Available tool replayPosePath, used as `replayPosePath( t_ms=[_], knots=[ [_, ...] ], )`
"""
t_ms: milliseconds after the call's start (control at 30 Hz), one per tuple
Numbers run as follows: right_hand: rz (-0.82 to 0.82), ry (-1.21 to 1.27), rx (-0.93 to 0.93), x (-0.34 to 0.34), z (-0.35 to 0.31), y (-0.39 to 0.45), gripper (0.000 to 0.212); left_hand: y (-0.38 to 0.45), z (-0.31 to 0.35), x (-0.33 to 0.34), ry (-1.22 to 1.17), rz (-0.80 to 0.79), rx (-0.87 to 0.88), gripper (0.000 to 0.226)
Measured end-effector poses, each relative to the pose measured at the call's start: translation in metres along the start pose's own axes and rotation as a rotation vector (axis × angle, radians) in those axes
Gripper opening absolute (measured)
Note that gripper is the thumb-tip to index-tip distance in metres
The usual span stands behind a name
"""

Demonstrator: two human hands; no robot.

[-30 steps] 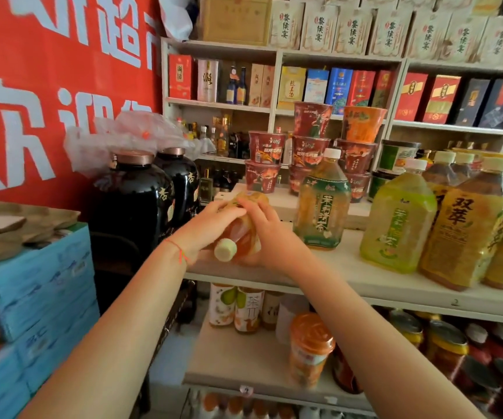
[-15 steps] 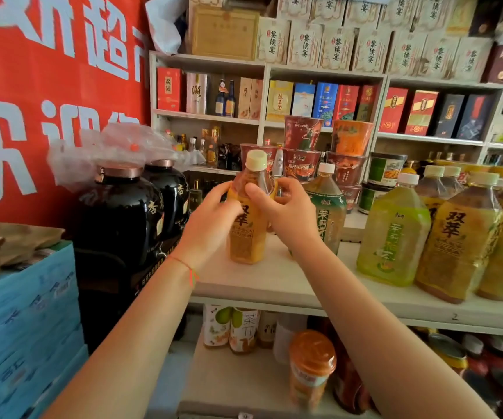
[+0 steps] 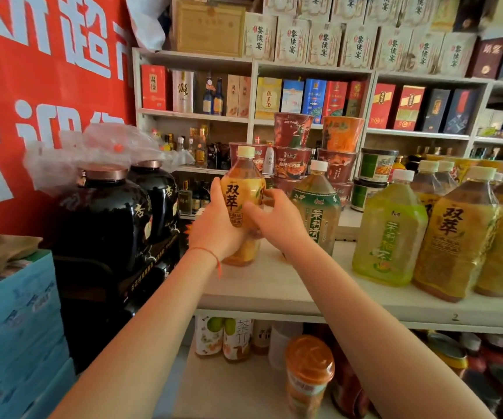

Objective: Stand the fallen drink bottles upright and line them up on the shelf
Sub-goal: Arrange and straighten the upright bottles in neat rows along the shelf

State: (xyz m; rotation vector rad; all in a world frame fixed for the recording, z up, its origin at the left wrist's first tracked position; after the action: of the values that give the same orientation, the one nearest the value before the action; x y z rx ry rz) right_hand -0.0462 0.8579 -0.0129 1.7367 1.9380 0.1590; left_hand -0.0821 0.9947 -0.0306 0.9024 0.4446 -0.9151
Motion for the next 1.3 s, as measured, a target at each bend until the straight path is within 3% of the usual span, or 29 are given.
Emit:
replayPosePath(
  t_ms=[100,200,267,333,400,467,533,600,667,767,867,933,967,1033,1100,1200,1300],
  knots=[
    [0.361,-0.079,-0.269,-0.041,-0.017,-0.019,0.054,0.005,-0.003,0.003,0.057,-0.003,-0.044,0.123],
    [0.59,-0.263,-0.333,-0.08,-0.021,-0.03,0.063,0.001,-0.001,0.009,0.064,-0.039,-0.122,0.117],
    [0.534,-0.474,-0.26,-0.086,-0.014,-0.024,0.076,-0.012,0.015,0.004,0.155,0.105,-0.069,0.111],
    [0.418,-0.664,-0.155,-0.082,0.003,-0.016,0.091,-0.031,0.049,-0.004,0.219,0.381,0.178,0.091],
    [0.351,-0.794,-0.088,-0.079,0.018,-0.012,0.106,-0.045,0.077,0.001,0.117,0.478,0.401,0.068],
    [0.327,-0.802,-0.072,-0.08,0.024,-0.009,0.113,-0.039,0.084,0.023,-0.047,0.226,0.338,0.062],
    [0.286,-0.771,-0.061,-0.084,0.026,-0.006,0.114,-0.028,0.078,0.06,-0.223,-0.159,0.107,0.068],
    [0.235,-0.759,-0.081,-0.089,0.025,-0.009,0.106,-0.026,0.079,0.083,-0.341,-0.371,0.004,0.066],
    [0.271,-0.732,-0.211,-0.102,0.016,-0.02,0.078,-0.026,0.087,0.094,-0.364,-0.397,0.016,0.064],
    [0.479,-0.638,-0.484,-0.135,-0.005,-0.045,0.037,-0.026,0.096,0.105,-0.325,-0.4,0.003,0.076],
    [0.688,-0.584,-0.642,-0.174,-0.011,-0.065,0.026,-0.03,0.11,0.12,-0.352,-0.446,0.011,0.076],
    [0.799,-0.56,-0.645,-0.202,-0.005,-0.073,0.036,-0.037,0.124,0.122,-0.301,-0.346,0.02,0.072],
    [0.829,-0.525,-0.63,-0.218,-0.001,-0.075,0.042,-0.042,0.134,0.117,-0.228,-0.207,0.048,0.071],
    [0.851,-0.452,-0.596,-0.251,0.011,-0.077,0.052,-0.063,0.171,0.096,-0.15,0.148,0.227,0.064],
    [0.789,-0.34,-0.51,-0.283,0.026,-0.071,0.057,-0.086,0.216,0.089,-0.233,0.336,0.471,0.044],
    [0.592,-0.172,-0.35,-0.308,0.048,-0.057,0.053,-0.102,0.265,0.112,-0.301,0.186,0.558,0.034],
    [0.459,-0.235,-0.339,-0.319,0.054,-0.055,0.057,-0.109,0.287,0.141,-0.215,0.129,0.47,0.058]
  ],
)
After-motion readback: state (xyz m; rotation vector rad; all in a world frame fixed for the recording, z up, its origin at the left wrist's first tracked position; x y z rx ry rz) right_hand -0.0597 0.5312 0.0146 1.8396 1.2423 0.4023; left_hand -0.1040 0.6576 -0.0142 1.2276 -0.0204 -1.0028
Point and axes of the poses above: each hand's wrist, its own y-axis towards the middle knuckle, its own x-axis out of the palm, z = x × y, the point moved 7 cm from there along y, towards the middle knuckle, and after that the axes turned 7 degrees about y, right-handed, at the moved point
